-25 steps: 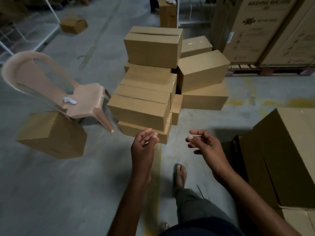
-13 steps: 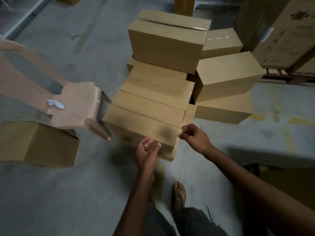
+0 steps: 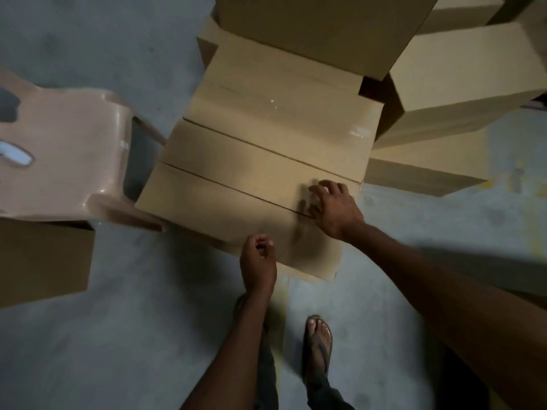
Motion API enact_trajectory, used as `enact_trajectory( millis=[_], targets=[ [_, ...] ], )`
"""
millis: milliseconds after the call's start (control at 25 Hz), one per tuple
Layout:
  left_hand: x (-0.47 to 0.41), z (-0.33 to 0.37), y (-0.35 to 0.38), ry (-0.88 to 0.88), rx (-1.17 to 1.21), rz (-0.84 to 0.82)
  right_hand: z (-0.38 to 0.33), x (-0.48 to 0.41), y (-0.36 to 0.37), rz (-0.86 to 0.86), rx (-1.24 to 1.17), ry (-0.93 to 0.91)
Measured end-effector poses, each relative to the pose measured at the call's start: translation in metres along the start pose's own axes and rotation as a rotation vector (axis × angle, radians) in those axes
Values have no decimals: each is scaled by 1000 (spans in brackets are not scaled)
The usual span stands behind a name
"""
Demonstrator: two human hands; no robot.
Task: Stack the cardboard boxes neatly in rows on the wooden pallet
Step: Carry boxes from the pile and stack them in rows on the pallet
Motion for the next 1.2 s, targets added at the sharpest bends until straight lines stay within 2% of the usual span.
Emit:
enact_trajectory(
  millis=[160,320,440,560,600,680,760,880,1000,1080,1200],
  targets=[
    [-3,-20,-3,23,-52,20,-6,-10,18,-33,76,-35],
    [9,-31,-9,-7,-10,63,-15,-22,12,61,92,-45],
    [27,-40,-16,-11,-12,169,-23,-28,8,72,132,1],
    [38,-74,-21,-328,31,334,-26,-21,3,63,124,-2],
    [38,-85,-20,-416,108,327,-27,-18,3,33,61,-20],
    [39,-91,-16,-499,308,196,-34,-7,2,-55,-83,-67],
    [49,-75,-30,-569,464,182,-44,11,-8,-112,-88,-106],
    [80,-45,-80,-505,396,331,-63,51,-46,-100,-79,-166],
    [128,-21,-132,-401,293,326,-70,112,-90,-124,-150,-151],
    [161,7,-159,-340,320,270,-61,162,-108,-140,-316,-42],
    [219,54,-187,-258,276,49,-48,263,-121,-114,-637,129]
  ],
)
Point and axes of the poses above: each hand's wrist, its own x-axis away from the middle knuckle, its own y-axis out of the palm, z = x × y, the point moved 5 cm from there along -x, towards the middle knuckle, and after that the axes turned 3 degrees about -y, right-handed, at the moved point
